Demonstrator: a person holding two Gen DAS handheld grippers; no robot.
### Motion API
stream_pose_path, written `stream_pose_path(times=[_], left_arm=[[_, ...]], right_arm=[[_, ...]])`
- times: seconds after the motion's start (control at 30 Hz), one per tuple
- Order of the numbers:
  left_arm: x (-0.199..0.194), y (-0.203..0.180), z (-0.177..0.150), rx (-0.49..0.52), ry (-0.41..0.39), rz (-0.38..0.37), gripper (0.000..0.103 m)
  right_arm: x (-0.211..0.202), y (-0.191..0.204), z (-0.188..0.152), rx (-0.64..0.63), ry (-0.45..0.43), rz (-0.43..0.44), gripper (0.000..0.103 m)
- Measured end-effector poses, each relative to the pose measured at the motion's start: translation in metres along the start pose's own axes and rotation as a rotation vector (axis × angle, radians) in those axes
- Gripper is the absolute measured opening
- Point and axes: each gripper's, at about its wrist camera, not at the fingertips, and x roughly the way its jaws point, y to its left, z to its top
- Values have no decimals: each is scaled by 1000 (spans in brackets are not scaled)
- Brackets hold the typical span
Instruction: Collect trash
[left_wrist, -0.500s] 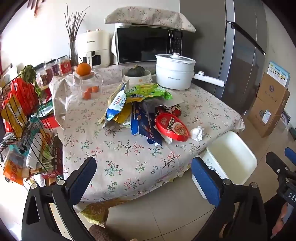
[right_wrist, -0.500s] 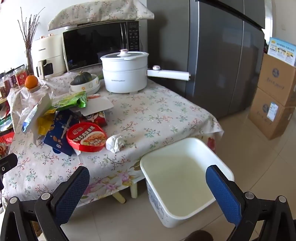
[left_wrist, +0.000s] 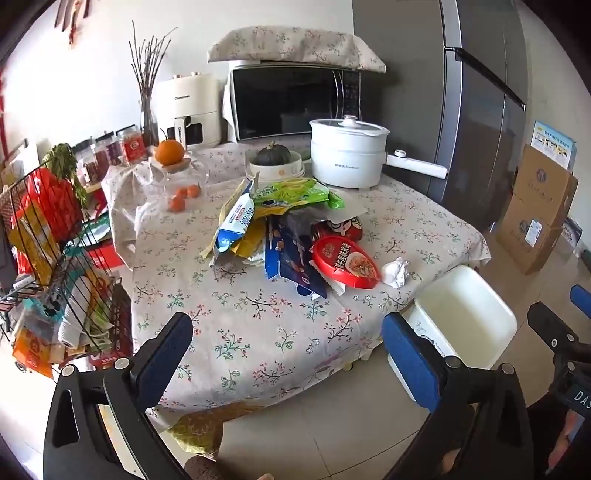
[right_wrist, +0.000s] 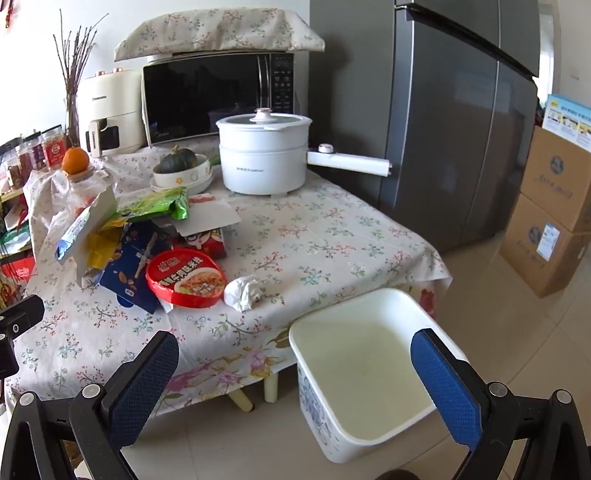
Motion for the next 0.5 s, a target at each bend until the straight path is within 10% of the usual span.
stream_pose_path(times=[0.5], left_arm=[[2,-1,-2,10,18,-7,103]], right_arm=[[-4,1,2,-4,-14,-15,103]])
